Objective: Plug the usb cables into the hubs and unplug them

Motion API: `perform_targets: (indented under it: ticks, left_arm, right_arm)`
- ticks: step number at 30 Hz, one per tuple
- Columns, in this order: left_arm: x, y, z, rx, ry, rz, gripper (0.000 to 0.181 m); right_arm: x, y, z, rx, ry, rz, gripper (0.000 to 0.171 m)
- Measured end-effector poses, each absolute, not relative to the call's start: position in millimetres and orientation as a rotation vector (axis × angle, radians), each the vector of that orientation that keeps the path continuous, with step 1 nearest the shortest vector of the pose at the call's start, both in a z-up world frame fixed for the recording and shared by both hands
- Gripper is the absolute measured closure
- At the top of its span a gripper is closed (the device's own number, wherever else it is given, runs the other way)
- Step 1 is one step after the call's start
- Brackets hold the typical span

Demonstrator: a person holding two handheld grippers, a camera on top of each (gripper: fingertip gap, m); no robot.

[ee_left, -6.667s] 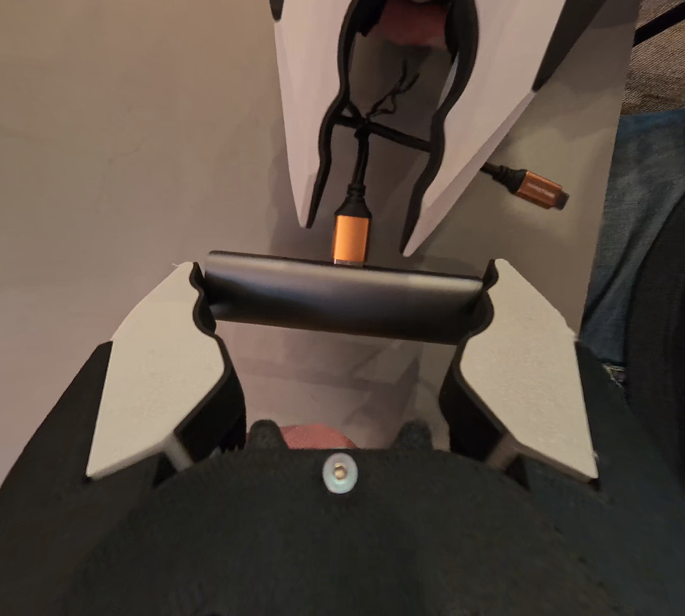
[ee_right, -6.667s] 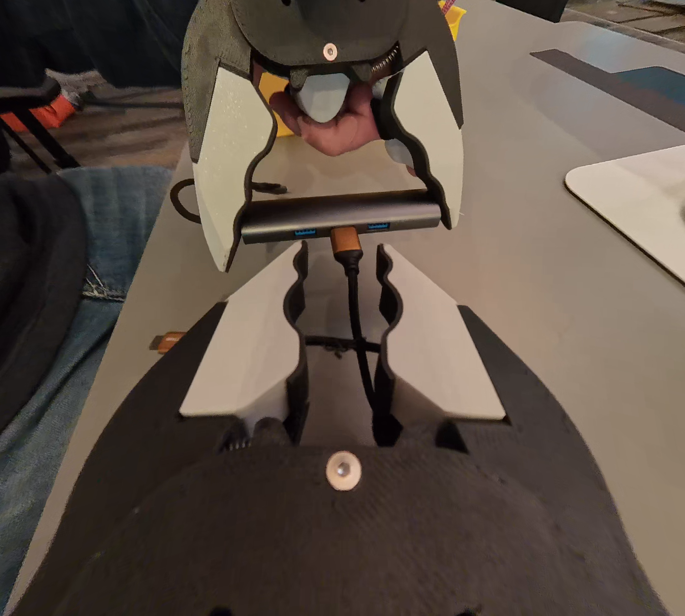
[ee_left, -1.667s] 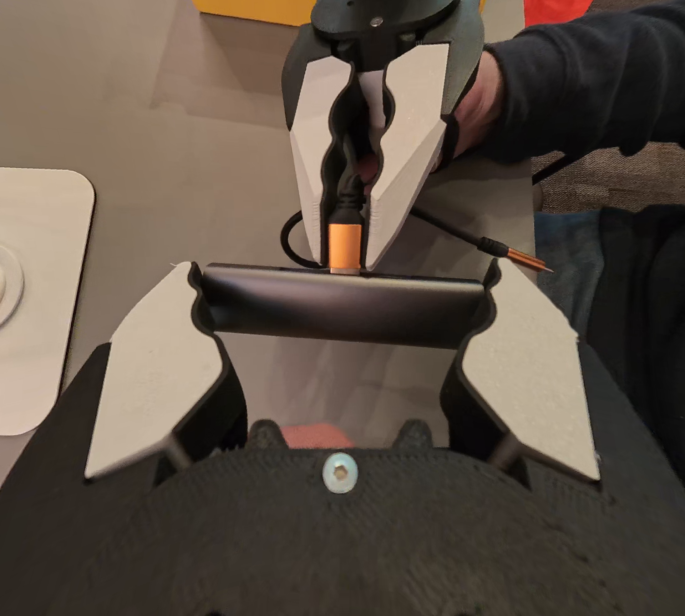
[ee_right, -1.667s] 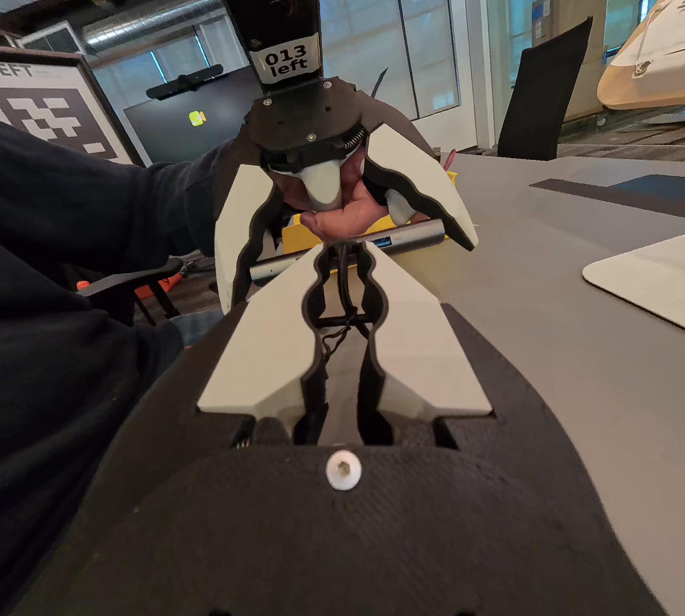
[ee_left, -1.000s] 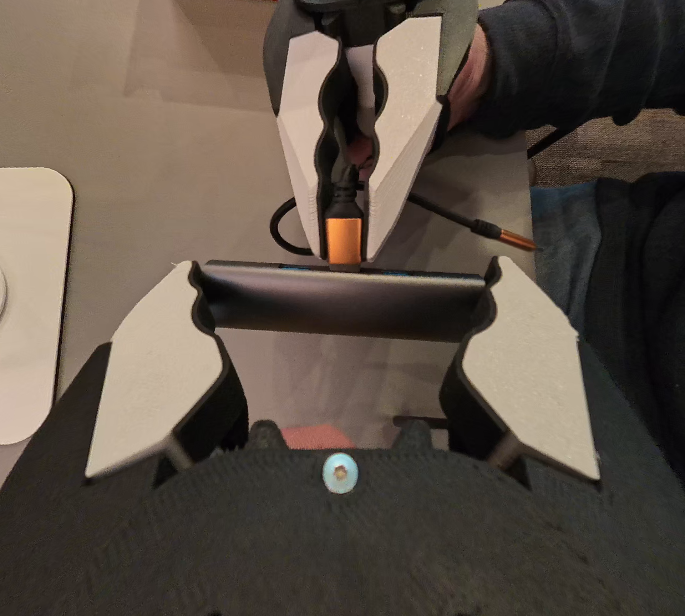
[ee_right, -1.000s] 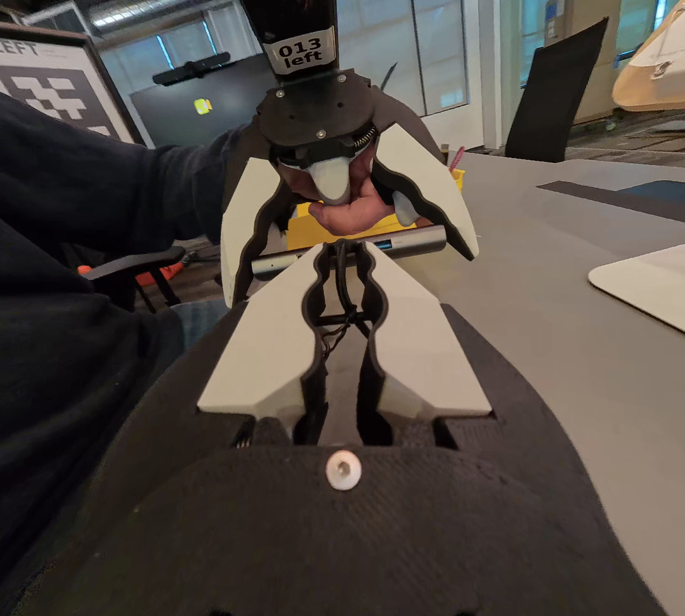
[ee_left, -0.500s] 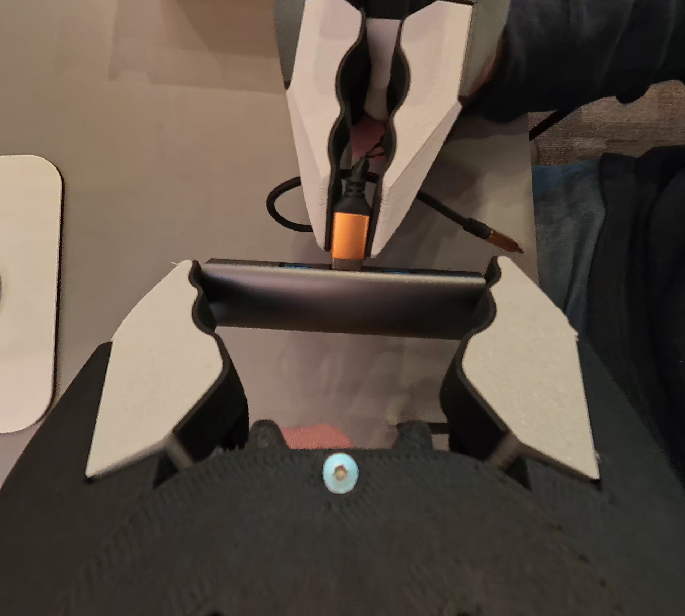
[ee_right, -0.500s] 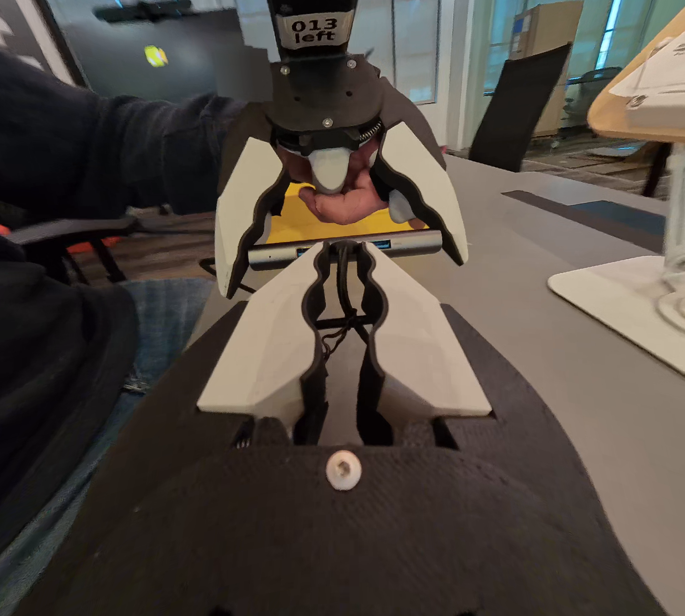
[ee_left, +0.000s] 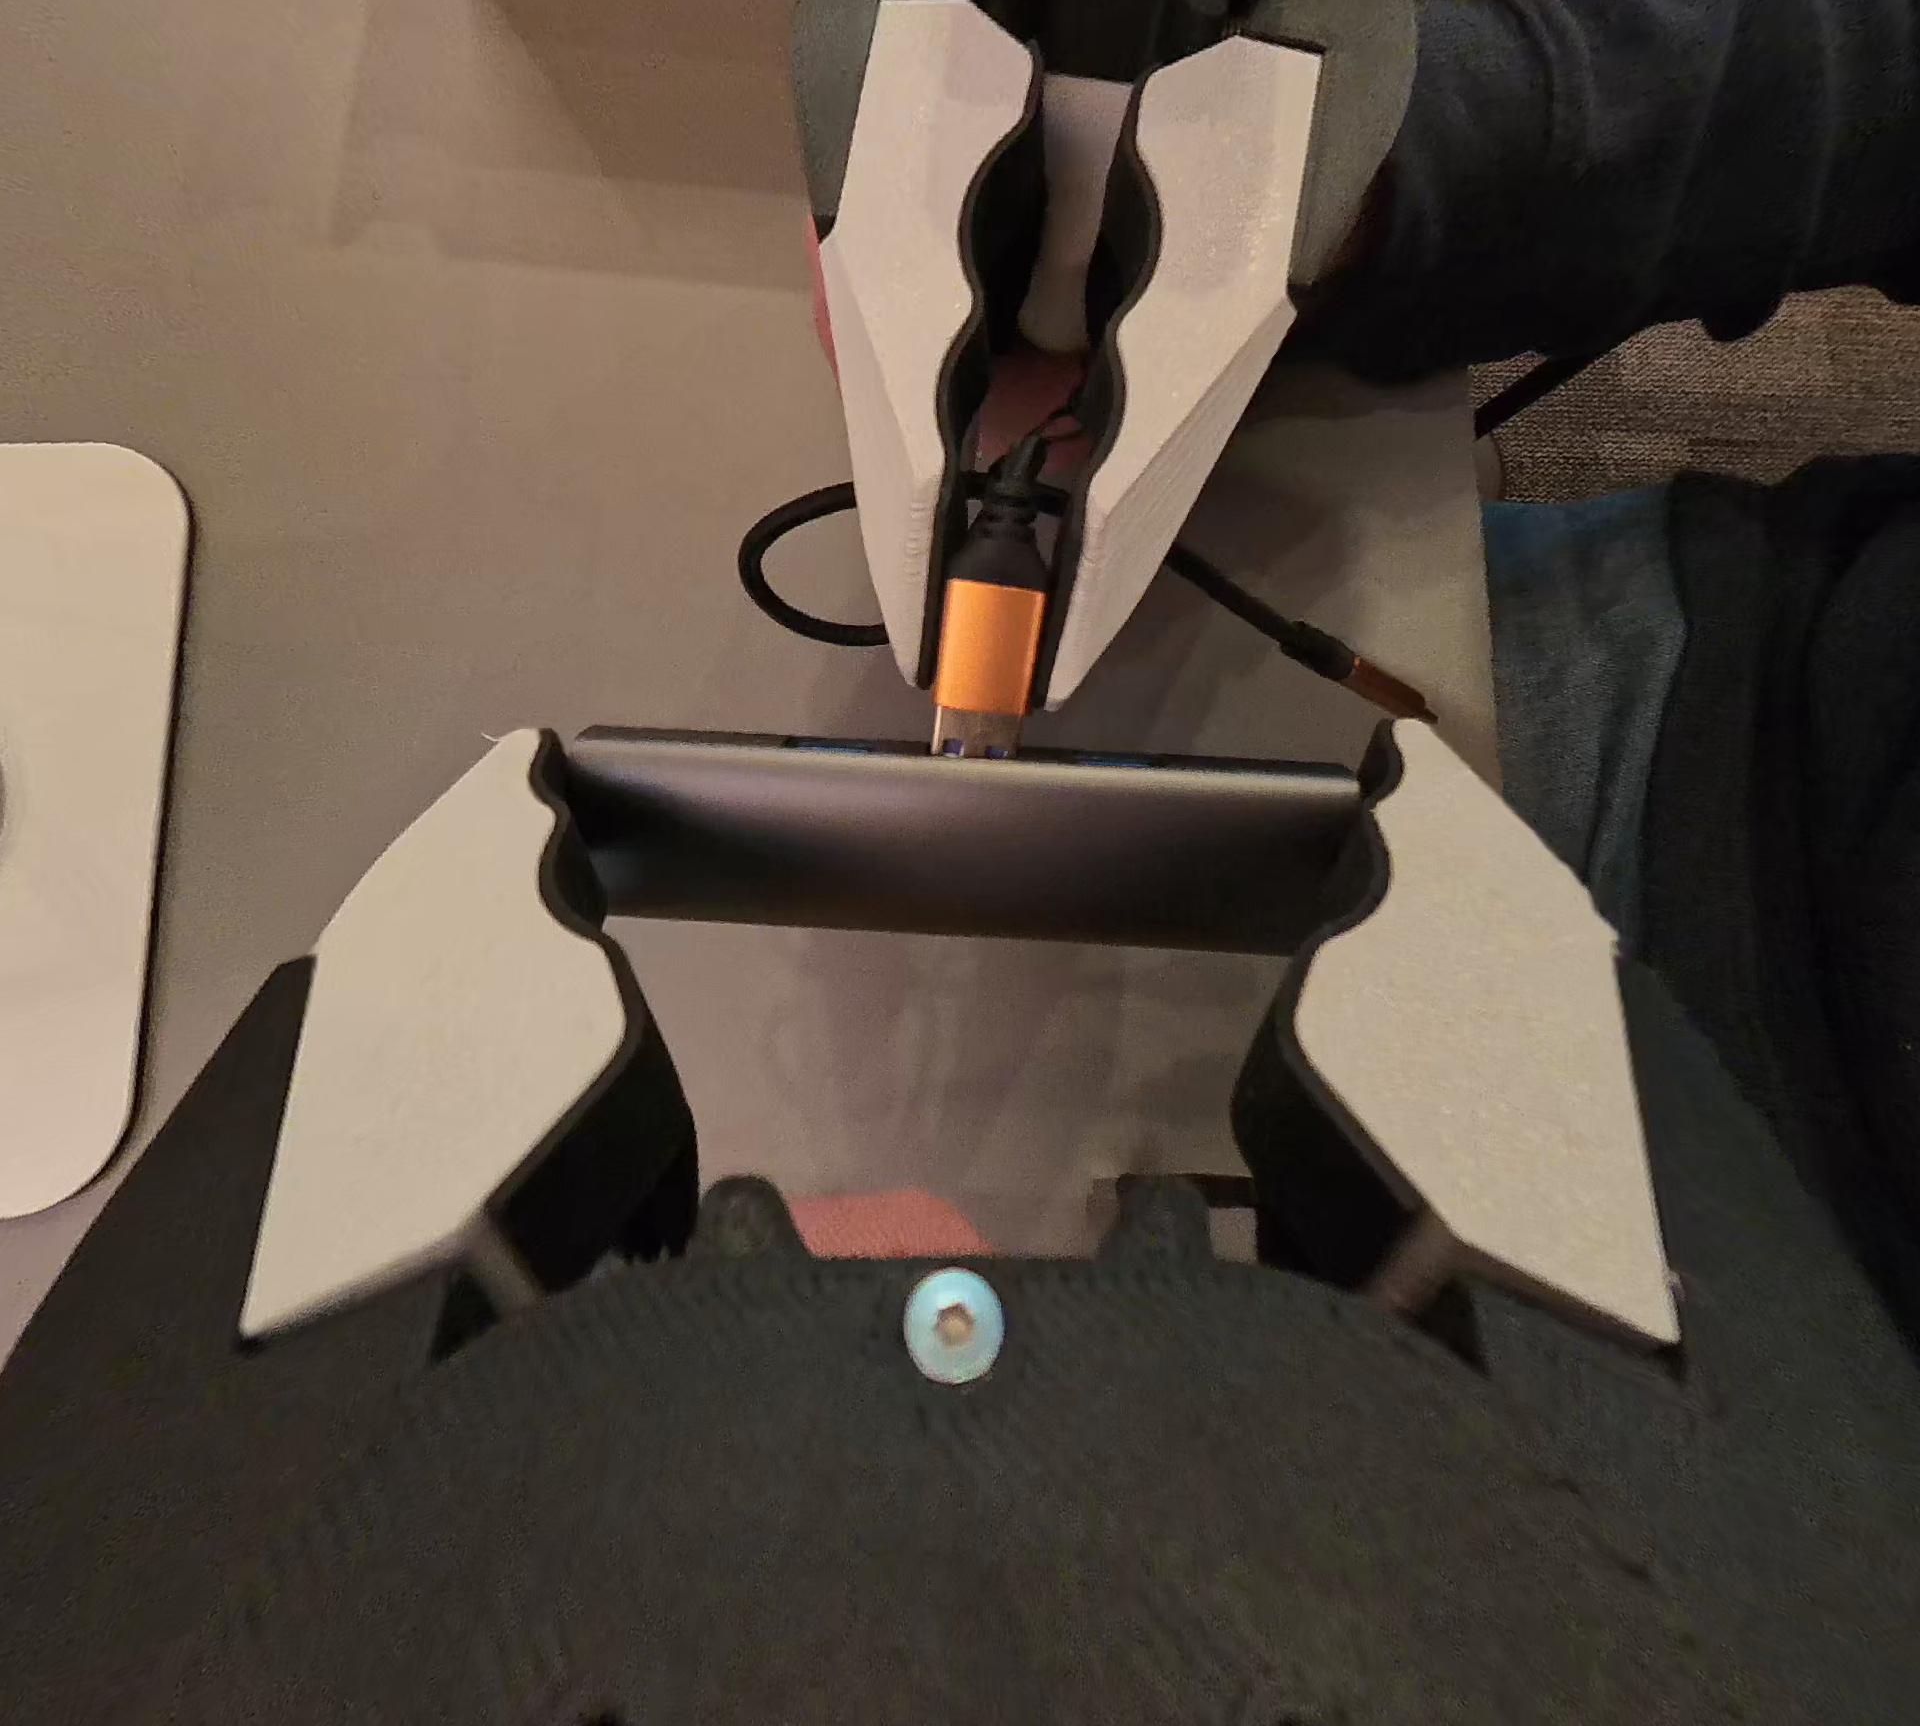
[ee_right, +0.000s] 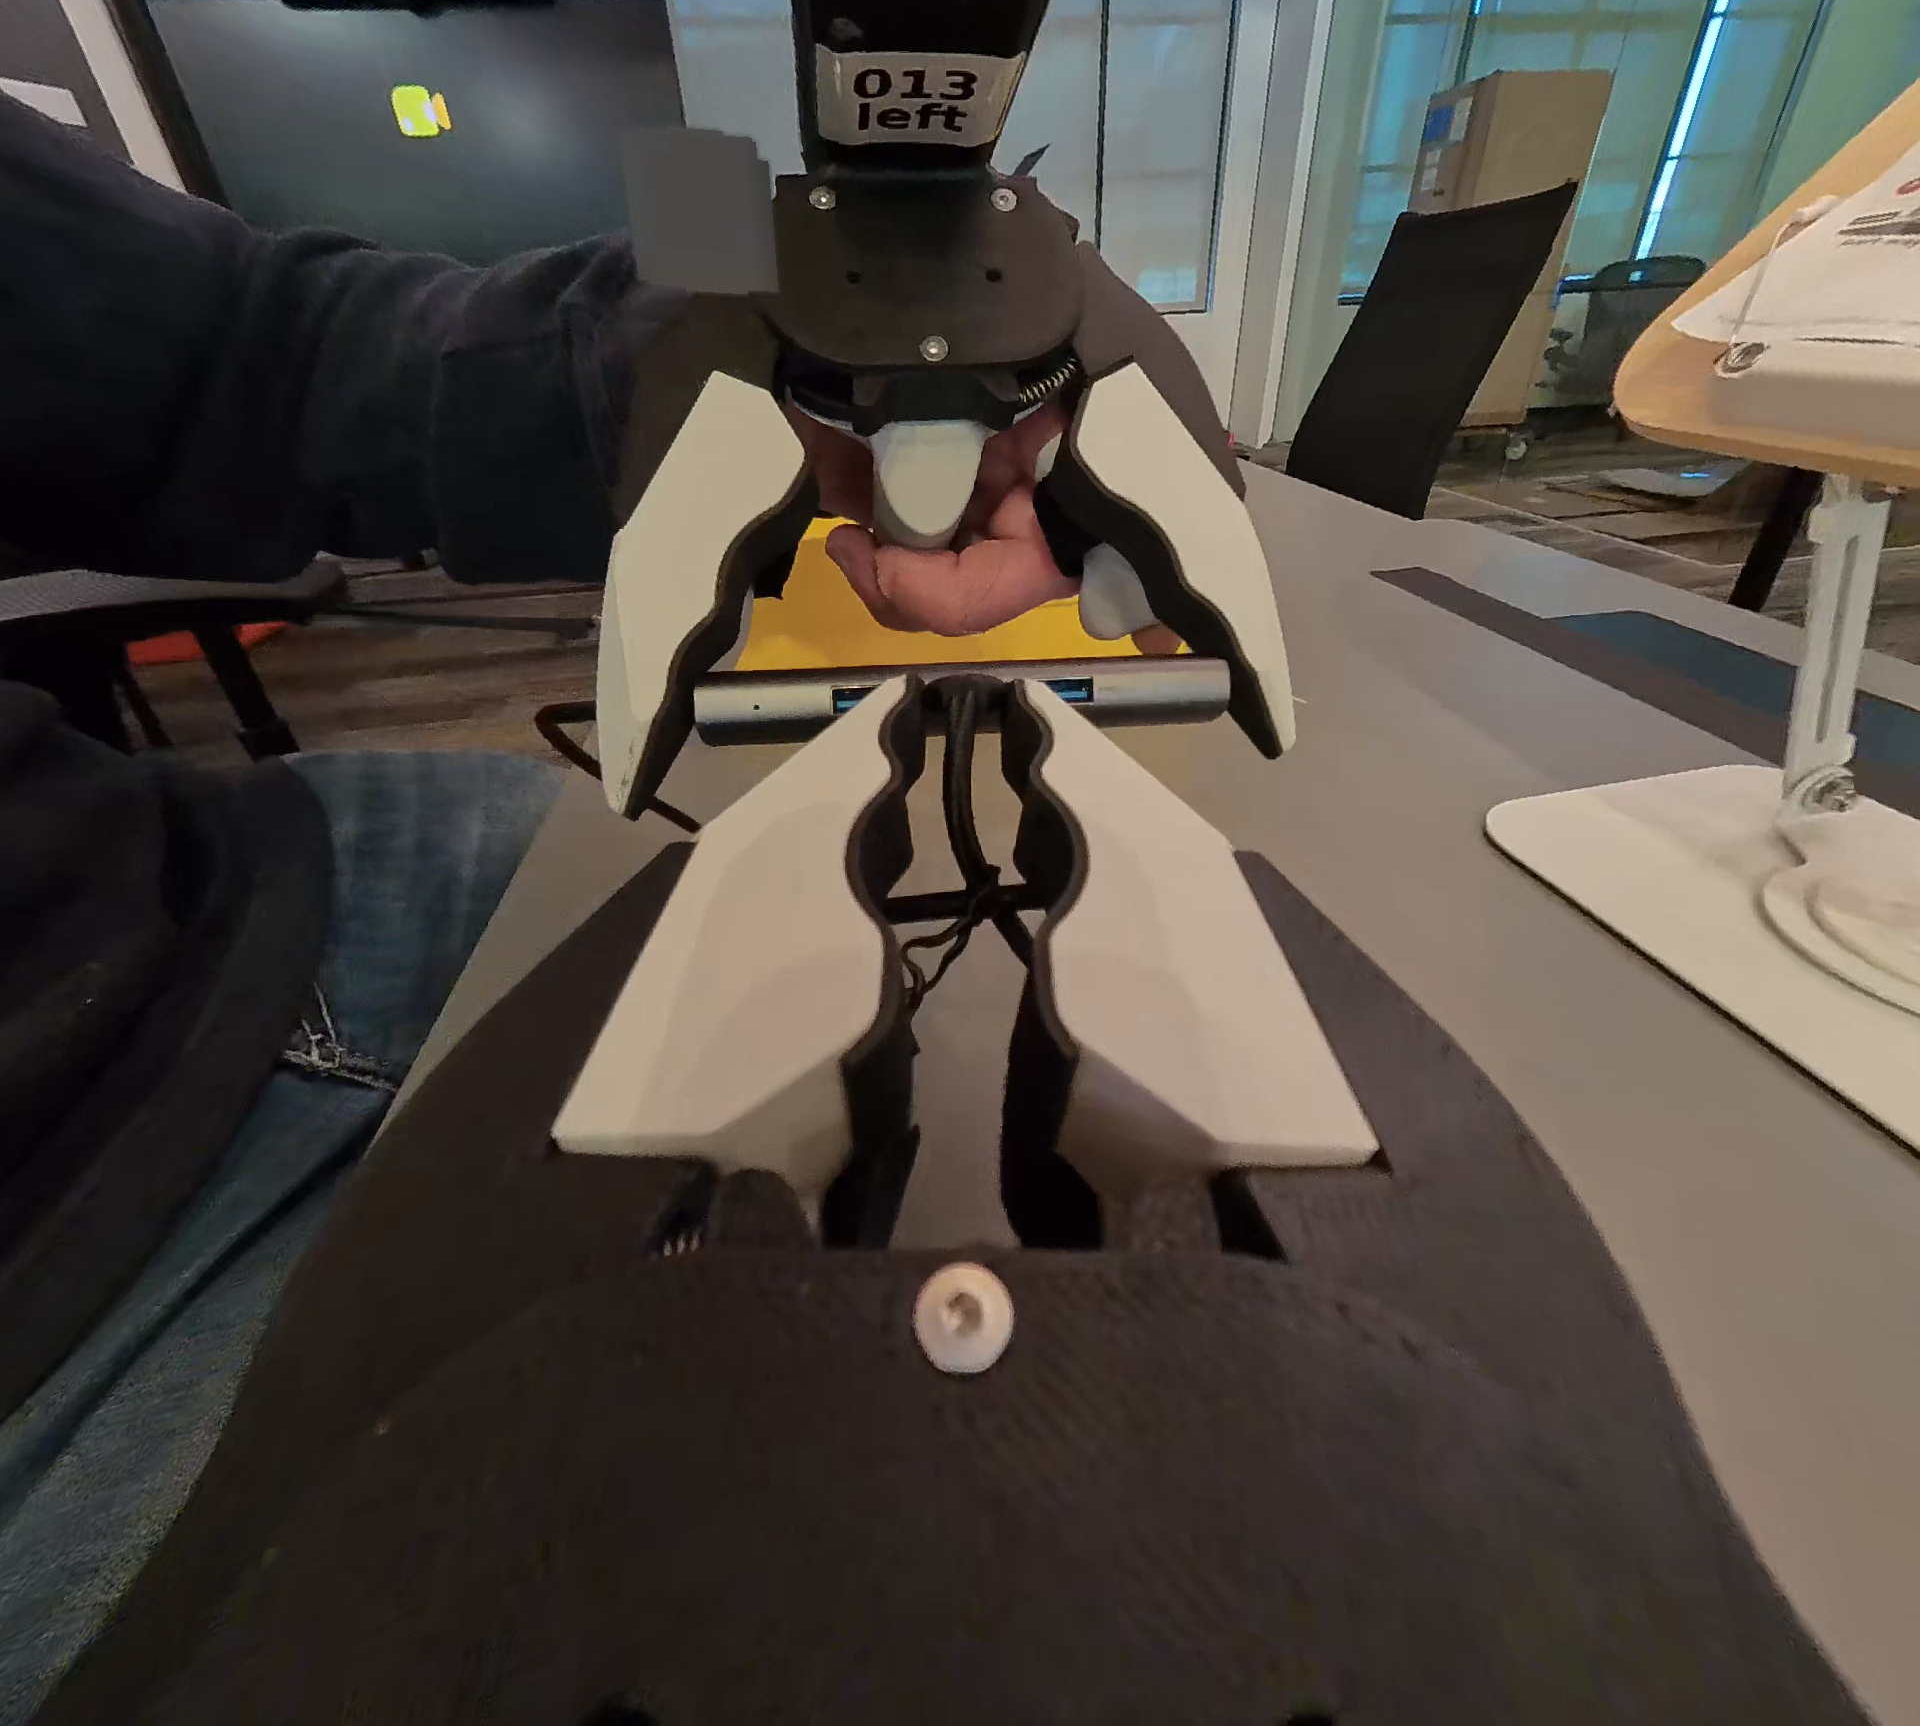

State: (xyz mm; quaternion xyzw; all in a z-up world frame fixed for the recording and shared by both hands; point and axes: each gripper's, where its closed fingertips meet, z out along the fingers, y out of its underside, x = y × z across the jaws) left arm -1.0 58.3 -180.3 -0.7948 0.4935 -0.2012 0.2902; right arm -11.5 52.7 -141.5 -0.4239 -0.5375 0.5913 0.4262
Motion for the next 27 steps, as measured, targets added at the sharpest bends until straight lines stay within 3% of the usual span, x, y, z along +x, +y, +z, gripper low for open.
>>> perform_targets:
  ticks: [7, 11, 27]
  left_arm:
    - [-38.1, 61.1, -198.4, -2.201, 1.346, -0.31, 0.046]
    - [-39.7, 55.2, -173.4, -2.158, 1.287, -0.337, 0.046]
    - [-51.4, 41.9, -173.9, -2.115, 1.099, -0.451, 0.046]
  right_arm:
    - [14.4, 75.1, -122.9, -1.074, -1.127, 1.859, 0.159]
    - [21.7, 84.9, -121.2, -1.077, -1.117, 1.841, 0.159]
    - [12.7, 61.5, -116.2, -1.097, -1.218, 1.663, 0.159]
